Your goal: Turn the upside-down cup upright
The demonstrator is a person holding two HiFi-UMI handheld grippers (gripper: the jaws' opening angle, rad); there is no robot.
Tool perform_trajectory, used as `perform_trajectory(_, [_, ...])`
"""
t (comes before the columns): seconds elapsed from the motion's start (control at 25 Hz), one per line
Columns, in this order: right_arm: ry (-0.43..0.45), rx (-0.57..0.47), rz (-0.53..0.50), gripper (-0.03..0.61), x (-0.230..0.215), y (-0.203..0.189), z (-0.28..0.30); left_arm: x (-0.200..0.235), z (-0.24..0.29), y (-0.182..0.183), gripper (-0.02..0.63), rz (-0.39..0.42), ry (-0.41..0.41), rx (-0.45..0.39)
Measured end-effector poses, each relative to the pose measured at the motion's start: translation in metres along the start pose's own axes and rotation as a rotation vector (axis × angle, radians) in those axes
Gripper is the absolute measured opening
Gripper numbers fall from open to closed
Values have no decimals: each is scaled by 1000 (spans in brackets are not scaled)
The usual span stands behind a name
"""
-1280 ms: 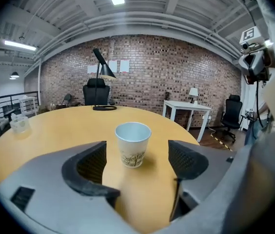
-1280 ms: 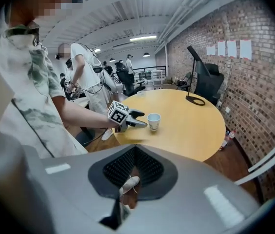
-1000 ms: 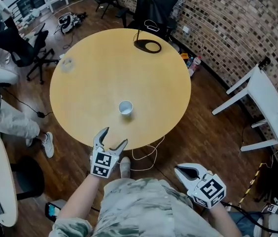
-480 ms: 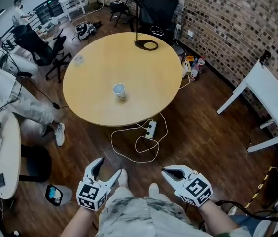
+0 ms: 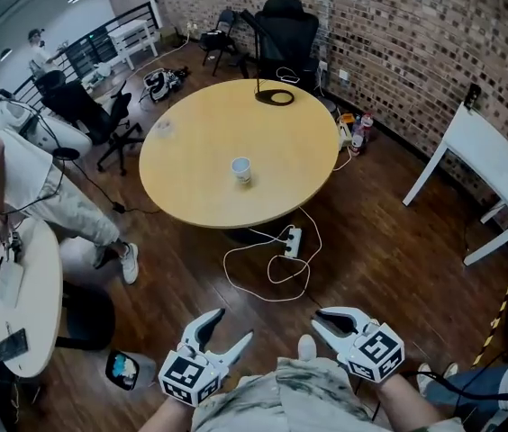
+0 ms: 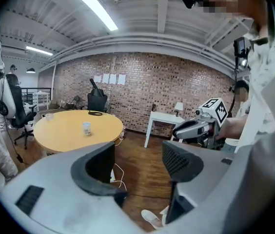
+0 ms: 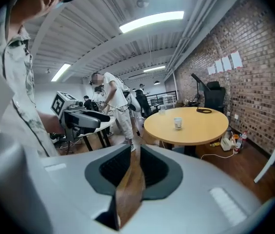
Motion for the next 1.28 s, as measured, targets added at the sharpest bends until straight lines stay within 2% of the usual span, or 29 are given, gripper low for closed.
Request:
perform_trajectory(0.2, [10,-32,4,86,71,-4,-29,-30,-75,-16,304,-27,19,-22])
perform_trajectory(0.4, [-19,-24,-45,86,158,-1,-45,-45,-152,-39,302,-39,7,-18])
perform_trajectory(0.56, [-47,-20,-40,78,199,11,-84,-78,-185,-26,299,-48,-26,-14])
perform_trajectory(0.68, [-57,-10,-43,72,209,24,-98,-91,-189,-12,296,-55,-64,-9])
perform_trajectory(0.8, [-56,-20,-57,71,200,12,-89,-86,-174,-25,296,-41,-80,10])
perform_trajectory(1.08, [-55,11,-97,66,235,16,-43,-46,-195,-39,287,-59,-114,-2])
perform_trajectory(1.16, [-56,11,-113,66,241,21,-52,-57,-201,-35,287,-61,-118,-7])
perform_trajectory(1.28, [-32,3,-111,66,244,30,-97,-103,-207,-18,284,-70,-96,10])
Point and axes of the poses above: the fingertips, and each gripper's own axes: z forward along the fingers, x to its left, y out of its top, the point moved 4 cm from there along -z, backward along the fingers, and after that the axes turned 3 degrees about -y, right-handed, at the moved point
